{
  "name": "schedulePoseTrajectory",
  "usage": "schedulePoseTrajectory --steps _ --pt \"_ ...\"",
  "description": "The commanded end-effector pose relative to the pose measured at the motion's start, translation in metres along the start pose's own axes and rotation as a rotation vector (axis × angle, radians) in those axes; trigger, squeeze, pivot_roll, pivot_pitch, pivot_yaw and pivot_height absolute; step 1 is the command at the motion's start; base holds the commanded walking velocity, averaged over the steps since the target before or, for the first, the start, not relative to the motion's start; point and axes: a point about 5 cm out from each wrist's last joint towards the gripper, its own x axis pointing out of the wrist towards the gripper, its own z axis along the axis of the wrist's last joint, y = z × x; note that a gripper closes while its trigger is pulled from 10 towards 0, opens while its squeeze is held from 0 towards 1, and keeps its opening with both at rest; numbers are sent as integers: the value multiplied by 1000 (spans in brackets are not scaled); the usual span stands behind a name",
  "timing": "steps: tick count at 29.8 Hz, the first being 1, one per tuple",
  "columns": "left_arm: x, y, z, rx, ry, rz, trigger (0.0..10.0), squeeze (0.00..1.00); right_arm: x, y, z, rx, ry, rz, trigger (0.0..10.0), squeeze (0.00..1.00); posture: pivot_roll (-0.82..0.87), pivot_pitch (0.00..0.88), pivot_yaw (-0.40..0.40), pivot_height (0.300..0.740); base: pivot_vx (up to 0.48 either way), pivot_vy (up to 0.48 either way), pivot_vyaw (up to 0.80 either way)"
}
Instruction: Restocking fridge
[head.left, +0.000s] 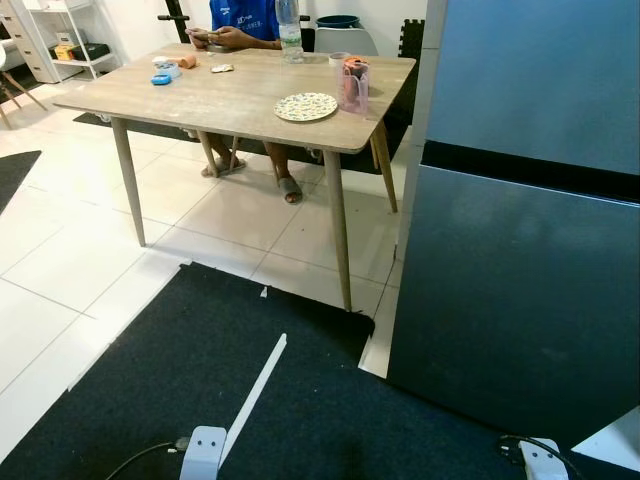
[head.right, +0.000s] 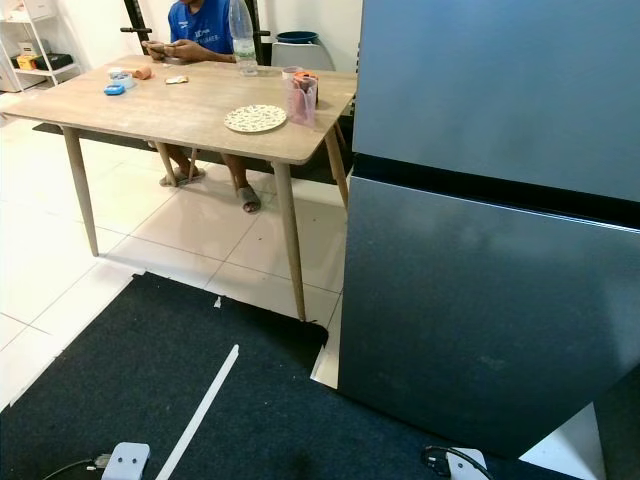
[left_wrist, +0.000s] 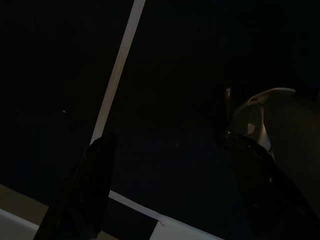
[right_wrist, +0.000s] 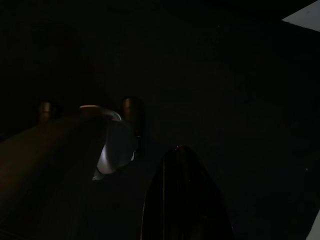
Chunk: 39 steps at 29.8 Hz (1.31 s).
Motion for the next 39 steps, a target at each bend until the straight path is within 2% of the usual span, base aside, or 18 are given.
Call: schedulePoseTrajectory --steps 1,17,39 --pt "0 5 1 17 -5 11 10000 0 1 4 0 -2 0 9 10000 0 14 24 35 740 0 0 0" --pt "2 -3 13 38 -31 -16 10000 0 2 12 6 7 -14 23 10000 0 5 15 36 740 0 0 0" --pt "2 -11 9 66 -18 -50 10000 0 2 14 6 -40 0 59 10000 0 6 10 22 740 0 0 0"
